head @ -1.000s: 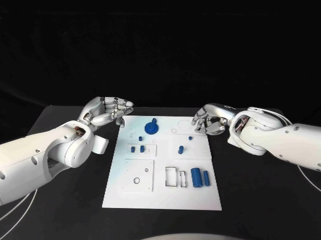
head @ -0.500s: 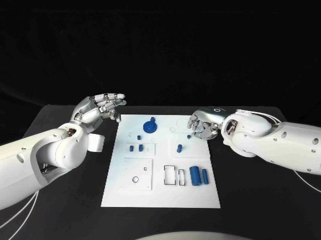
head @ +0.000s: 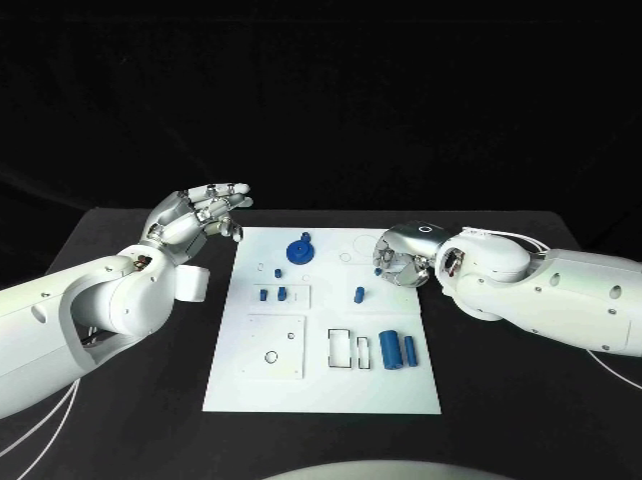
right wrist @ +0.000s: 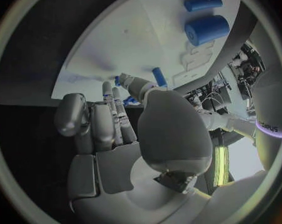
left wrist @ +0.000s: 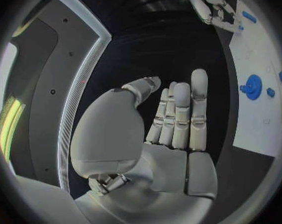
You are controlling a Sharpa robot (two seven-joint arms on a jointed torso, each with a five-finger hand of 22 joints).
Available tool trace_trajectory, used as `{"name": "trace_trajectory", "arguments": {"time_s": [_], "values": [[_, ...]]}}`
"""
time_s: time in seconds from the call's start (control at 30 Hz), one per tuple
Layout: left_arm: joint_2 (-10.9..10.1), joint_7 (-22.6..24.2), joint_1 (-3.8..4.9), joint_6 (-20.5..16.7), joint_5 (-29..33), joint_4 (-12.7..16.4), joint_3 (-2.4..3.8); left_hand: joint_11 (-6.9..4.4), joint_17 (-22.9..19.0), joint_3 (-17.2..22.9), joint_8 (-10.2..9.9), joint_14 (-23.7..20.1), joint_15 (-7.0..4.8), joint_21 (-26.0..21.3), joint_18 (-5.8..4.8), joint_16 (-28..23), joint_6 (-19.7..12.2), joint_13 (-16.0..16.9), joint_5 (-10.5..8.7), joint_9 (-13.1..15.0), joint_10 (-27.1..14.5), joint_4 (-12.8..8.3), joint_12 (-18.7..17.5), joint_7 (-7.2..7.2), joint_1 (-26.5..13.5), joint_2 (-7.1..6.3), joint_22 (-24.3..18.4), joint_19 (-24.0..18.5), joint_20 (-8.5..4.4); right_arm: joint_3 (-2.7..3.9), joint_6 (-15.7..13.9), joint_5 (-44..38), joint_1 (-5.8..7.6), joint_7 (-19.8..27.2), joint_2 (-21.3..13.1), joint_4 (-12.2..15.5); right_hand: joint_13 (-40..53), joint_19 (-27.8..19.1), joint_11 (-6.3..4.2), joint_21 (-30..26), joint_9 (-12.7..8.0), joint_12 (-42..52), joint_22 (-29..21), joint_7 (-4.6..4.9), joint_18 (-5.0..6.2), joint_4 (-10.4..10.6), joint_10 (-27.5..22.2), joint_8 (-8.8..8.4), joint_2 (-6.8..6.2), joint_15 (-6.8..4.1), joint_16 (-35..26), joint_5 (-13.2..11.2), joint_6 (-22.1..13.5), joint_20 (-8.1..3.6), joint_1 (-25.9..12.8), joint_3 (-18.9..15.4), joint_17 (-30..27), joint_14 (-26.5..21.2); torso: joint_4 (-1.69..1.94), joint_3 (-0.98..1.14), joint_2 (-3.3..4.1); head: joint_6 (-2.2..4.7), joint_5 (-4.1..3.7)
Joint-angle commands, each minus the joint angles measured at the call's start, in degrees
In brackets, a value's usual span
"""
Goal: Assemble the parts on the task board
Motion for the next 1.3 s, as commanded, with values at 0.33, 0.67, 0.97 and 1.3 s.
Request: {"name": "trace_trajectory", "arguments": {"time_s": [0.33, 0.67, 0.97, 1.3], "values": [[-0.02, -0.51, 0.00, 0.32, 0.36, 0.15, 0.04, 0.47, -0.13, -0.30, -0.36, -0.22, 0.03, -0.40, 0.81, -0.17, -0.21, 0.09, -0.43, -0.13, -0.20, 0.05, 0.45, 0.07, -0.18, 0.35, -0.17, -0.14, 0.06, 0.01, 1.03, -2.72, -0.60, -1.41, 1.04, -0.45, 0.39, 0.12, -0.23, 1.93, 0.44, 0.02, 1.72, -0.47, -1.33, 0.12, 0.76, 0.83, 0.62, 0.25, 1.08, -0.40, 1.43, 0.18, 0.38, 1.46, 0.44, 1.26, -0.10, 0.06, 0.00, -0.06, -0.05], [0.01, -0.98, 0.00, 0.32, 0.27, 0.15, 0.04, 0.50, -0.16, -0.35, -0.40, -0.21, 0.04, -0.44, 0.81, -0.14, -0.26, 0.09, -0.50, -0.15, -0.28, 0.03, 0.47, 0.11, -0.14, 0.40, -0.21, -0.10, 0.07, 0.01, 0.21, -3.13, -1.36, -1.87, 1.97, -1.19, 0.60, 0.50, -0.48, 3.07, 0.69, 0.07, 2.92, -0.67, -1.53, 0.12, 1.53, 1.16, 1.21, 0.09, 1.88, -0.90, 1.85, 0.05, 0.44, 2.22, 1.18, 1.42, 0.00, 0.10, 0.06, -0.21, -0.04], [-0.01, -1.40, 0.00, 0.49, -0.02, 0.18, 0.04, 0.52, -0.18, -0.38, -0.43, -0.21, 0.06, -0.47, 0.81, -0.12, -0.29, 0.10, -0.55, -0.17, -0.34, 0.01, 0.49, 0.13, -0.10, 0.44, -0.23, -0.07, 0.08, 0.01, -0.13, -3.47, -1.76, -2.49, 2.58, -1.55, 1.20, 0.92, -1.09, 4.38, 1.29, 0.43, 4.33, -1.27, -1.75, -0.06, 3.38, 1.98, 2.10, -0.39, 2.65, -2.15, 2.90, -0.29, 0.68, 3.16, 1.70, 1.52, -0.08, 0.09, 0.01, -0.32, -0.11], [0.01, -1.83, 0.00, 0.58, -0.53, 0.22, 0.04, 0.55, -0.23, -0.41, -0.49, -0.21, 0.08, -0.52, 0.82, -0.09, -0.38, 0.11, -0.59, -0.21, -0.49, -0.08, 0.51, 0.16, 0.06, 0.53, -0.28, 0.00, 0.09, 0.01, 0.48, -4.68, -2.05, -3.43, 3.05, -1.59, 2.17, 2.07, -2.03, 6.71, 2.30, 1.06, 6.74, -2.17, -2.24, -0.62, 5.84, 3.34, 2.65, -1.11, 3.79, -2.00, 4.61, -0.86, 0.99, 3.58, 2.74, 1.80, -0.12, 0.08, -0.01, -0.43, -0.12]]}}
